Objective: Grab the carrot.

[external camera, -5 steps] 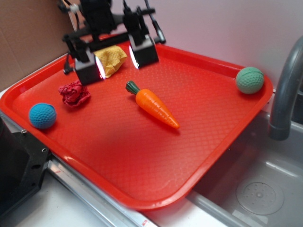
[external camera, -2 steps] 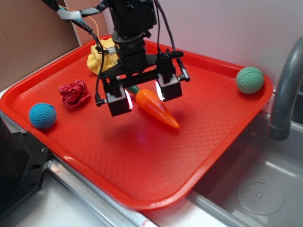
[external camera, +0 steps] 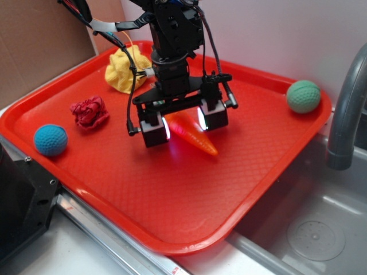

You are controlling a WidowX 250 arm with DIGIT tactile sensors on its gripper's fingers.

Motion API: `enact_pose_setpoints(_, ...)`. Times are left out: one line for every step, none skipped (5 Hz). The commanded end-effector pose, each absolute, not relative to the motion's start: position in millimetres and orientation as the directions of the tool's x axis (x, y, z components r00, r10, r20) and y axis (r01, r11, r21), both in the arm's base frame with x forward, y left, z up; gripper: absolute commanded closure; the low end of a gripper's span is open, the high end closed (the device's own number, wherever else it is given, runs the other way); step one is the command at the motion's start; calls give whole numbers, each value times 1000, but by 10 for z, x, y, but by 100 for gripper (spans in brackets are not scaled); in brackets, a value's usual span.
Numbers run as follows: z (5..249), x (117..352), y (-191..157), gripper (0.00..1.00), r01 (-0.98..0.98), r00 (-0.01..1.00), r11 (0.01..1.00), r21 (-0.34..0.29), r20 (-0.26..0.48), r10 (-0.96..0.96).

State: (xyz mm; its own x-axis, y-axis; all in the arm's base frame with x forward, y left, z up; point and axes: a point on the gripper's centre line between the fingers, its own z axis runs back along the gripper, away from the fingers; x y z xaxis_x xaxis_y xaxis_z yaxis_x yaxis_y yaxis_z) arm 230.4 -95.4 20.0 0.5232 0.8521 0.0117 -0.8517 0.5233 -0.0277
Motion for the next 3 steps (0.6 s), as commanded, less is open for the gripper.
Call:
enact_pose_setpoints(214, 2484, -879, 100, -864, 497, 500, -67, 48, 866)
enact_pose_setpoints(272, 2531, -837, 100, -814, 574, 576, -76, 50, 817)
enact_pose_setpoints(618, 2631, -672, 100, -648, 759, 758, -80, 15, 651)
